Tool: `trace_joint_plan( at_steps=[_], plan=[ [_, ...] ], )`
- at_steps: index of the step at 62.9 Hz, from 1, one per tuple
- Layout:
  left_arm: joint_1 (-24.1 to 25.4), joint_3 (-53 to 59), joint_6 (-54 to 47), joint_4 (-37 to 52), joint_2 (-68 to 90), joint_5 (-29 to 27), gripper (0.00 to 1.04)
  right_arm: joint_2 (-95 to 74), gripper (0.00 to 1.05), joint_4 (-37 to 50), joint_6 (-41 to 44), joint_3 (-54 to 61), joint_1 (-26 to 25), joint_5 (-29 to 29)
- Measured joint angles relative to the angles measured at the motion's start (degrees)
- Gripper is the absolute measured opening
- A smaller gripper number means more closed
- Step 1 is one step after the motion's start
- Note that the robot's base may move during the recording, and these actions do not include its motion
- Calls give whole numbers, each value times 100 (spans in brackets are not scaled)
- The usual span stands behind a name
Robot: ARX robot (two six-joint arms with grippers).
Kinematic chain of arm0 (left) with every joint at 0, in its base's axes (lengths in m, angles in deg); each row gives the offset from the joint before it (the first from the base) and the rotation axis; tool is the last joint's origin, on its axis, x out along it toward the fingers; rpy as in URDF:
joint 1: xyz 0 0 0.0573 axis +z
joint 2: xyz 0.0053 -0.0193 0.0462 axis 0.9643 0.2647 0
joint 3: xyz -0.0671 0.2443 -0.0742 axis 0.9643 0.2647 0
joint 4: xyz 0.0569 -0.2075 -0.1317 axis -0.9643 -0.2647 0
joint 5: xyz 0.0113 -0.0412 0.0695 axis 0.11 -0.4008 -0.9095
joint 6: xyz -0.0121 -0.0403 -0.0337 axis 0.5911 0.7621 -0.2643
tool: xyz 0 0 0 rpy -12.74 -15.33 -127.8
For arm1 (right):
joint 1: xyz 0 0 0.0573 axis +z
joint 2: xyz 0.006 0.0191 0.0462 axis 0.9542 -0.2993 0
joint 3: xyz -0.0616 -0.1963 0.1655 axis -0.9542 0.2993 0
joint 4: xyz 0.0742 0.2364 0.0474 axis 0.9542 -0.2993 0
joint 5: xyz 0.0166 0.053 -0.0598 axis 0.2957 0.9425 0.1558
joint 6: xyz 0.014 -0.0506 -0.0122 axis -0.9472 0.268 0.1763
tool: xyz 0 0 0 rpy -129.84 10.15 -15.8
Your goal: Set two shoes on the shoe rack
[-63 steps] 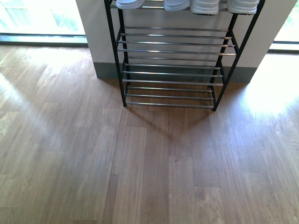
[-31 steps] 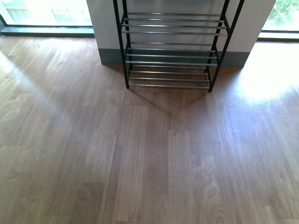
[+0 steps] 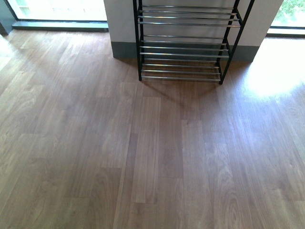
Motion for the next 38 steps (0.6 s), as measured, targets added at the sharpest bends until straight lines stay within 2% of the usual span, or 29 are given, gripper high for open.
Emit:
trace_joint_plan(
  at_steps=[38],
  plan=[
    [0,0,0,-2,0,15,95,0,96,0,0,0,0,-13]
  ],
)
